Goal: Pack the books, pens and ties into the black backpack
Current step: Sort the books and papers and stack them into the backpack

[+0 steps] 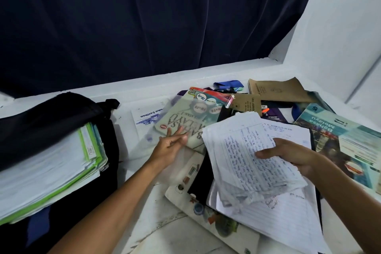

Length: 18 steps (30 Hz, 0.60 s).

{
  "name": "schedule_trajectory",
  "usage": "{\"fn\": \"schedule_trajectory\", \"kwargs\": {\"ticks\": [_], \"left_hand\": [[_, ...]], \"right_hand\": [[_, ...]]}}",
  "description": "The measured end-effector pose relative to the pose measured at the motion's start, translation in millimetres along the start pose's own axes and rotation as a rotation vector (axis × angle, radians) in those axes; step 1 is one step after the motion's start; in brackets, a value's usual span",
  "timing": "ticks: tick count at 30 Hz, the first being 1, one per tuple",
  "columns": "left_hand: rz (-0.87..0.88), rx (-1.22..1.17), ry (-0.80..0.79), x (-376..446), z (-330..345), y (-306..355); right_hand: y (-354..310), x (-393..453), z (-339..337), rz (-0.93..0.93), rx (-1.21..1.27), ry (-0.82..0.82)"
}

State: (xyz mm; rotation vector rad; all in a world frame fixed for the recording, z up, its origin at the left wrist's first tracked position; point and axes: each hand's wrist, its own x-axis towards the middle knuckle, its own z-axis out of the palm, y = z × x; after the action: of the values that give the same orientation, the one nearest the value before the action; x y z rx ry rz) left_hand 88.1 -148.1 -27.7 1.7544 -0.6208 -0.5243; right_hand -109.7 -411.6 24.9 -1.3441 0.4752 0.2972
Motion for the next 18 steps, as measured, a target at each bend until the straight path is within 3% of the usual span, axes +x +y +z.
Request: {"fn": "schedule_trajectory", "kwargs": {"ticks": [8,18], "left_hand": [[0.024,-0.085,0.071,-5,-2,25],[-0.004,-0.104,0.0,-12,-6,34]], "right_hand": [[-17,37,28,-0.011,-0.008,0.135],[-33,78,70,-0.053,0.007,0.309]]}}
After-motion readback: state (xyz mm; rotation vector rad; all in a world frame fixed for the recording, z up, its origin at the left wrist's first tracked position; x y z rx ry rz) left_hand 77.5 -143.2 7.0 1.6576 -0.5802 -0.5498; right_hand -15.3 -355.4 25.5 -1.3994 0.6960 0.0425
